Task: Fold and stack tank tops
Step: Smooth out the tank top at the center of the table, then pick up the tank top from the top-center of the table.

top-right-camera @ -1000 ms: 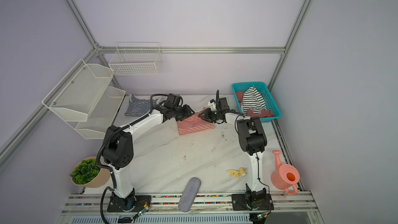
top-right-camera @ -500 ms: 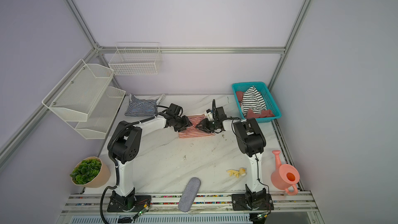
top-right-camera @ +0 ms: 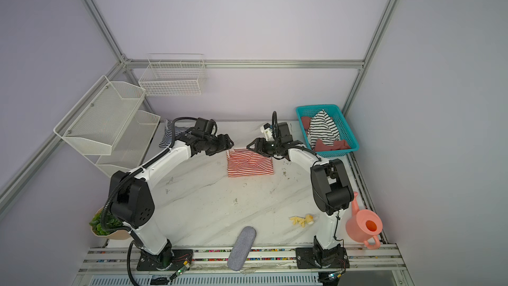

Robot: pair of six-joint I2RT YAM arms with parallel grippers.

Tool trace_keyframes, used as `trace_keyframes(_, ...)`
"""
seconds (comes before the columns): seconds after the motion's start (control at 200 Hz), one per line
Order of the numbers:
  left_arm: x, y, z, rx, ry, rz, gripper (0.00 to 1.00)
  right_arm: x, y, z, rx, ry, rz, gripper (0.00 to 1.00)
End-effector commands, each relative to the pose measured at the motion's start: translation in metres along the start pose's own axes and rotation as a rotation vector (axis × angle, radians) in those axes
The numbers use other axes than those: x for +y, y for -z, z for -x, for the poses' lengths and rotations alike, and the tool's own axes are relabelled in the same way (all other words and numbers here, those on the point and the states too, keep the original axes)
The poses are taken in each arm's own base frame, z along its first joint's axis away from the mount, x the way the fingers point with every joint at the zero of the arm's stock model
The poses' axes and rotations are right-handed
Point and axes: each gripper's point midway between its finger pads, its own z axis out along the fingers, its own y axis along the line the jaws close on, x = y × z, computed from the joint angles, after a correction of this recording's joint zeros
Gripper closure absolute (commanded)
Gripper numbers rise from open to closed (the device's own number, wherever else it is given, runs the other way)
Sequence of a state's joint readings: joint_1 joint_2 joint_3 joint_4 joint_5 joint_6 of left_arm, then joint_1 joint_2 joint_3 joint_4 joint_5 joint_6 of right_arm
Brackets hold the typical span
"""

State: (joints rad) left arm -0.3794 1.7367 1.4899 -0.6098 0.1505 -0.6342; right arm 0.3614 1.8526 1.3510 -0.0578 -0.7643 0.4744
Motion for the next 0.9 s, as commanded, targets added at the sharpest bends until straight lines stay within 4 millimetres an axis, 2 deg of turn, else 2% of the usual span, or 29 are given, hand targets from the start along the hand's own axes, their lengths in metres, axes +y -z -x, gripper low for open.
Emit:
trace_keyframes(0.0, 0.022, -0.006, -0.019, 0.068, -0.075, 0.077, 0.15, -0.034, 0.009, 0.0, 0.003, -0.02, -0.135, 0.35)
trace_keyframes(0.145, 0.037, -0.032, -0.038, 0.134, -0.067, 0.102, 0.13, -0.074, 0.016, 0.0, 0.007, -0.036, -0.257, 0.34)
trace_keyframes(0.375, 0.045, -0.069, -0.047, 0.149, -0.037, 0.084, 0.12, -0.118, 0.029, 0.0, -0.007, -0.066, -0.354, 0.32)
trace_keyframes(0.51, 0.049, -0.086, -0.057, 0.182, -0.026, 0.073, 0.12, -0.142, 0.032, -0.008, 0.007, -0.09, -0.398, 0.31)
trace_keyframes(0.745, 0.056, -0.114, -0.078, 0.235, 0.018, 0.036, 0.12, -0.172, 0.015, -0.039, 0.11, -0.128, -0.404, 0.3)
trace_keyframes(0.895, 0.06, -0.13, -0.094, 0.275, 0.044, 0.02, 0.13, -0.176, 0.004, -0.053, 0.127, -0.164, -0.367, 0.35)
